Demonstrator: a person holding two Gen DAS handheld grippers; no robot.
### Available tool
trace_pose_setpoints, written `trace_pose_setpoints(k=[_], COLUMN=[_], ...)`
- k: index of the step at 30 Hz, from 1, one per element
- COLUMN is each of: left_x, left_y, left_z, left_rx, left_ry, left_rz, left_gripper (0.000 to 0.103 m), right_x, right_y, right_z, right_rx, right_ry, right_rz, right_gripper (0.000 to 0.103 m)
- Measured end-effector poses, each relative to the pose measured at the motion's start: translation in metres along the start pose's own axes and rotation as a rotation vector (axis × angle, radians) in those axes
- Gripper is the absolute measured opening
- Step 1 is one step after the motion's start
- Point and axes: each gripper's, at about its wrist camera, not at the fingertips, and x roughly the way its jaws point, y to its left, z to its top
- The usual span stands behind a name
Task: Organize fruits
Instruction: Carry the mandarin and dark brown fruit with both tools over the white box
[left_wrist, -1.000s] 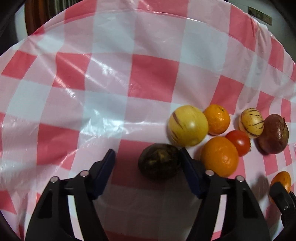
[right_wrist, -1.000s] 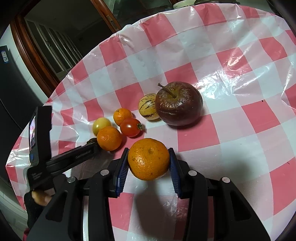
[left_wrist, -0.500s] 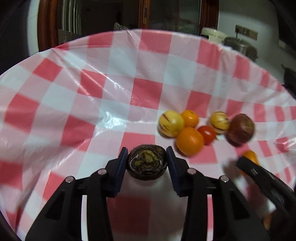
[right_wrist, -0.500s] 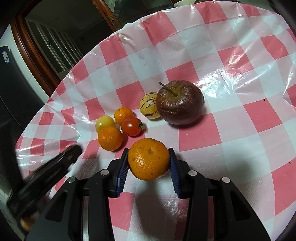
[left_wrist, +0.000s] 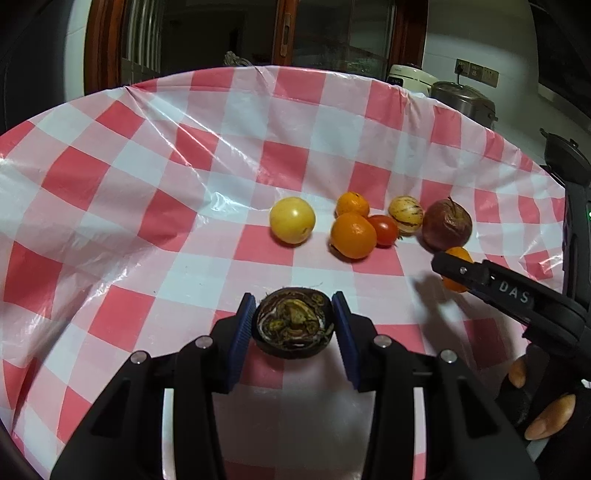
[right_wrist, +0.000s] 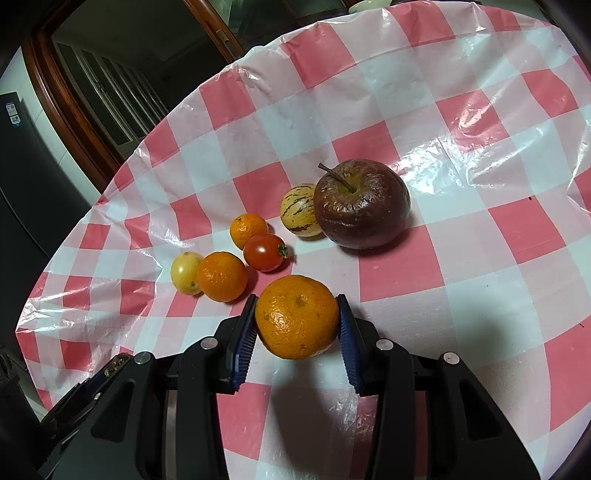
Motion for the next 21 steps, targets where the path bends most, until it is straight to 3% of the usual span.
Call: trace_pose_setpoints(k=[5, 8, 16, 21], left_x=[-0.019, -0.050, -0.109, -0.143], left_y=[0.006, 0.003, -0.015, -0.058], left_z=[-0.014, -0.034, -0.090, -0.108], left_rx=[-0.041, -0.030, 0.002, 0.104], left_ry=[0.003, -0.007, 0.033, 0.023], left_rz=[0.000, -0.016, -0.106, -0.174], left_gripper=[0.043, 0.043, 0.043, 0.043], right_x=[-0.014, -0.036, -0.162, -0.230], right_y=[-0.001, -0.004, -0.015, -0.039], right_z=[-0.002, -0.021, -0.097, -0.133], right_rx=[0.012, 0.024, -0.058, -0.055], right_ry=[-0.034, 0.031, 0.043, 0.003], right_rz=[-0.002, -0.046, -0.119, -0.145], right_gripper=[0.041, 0.041, 0.041, 0.041])
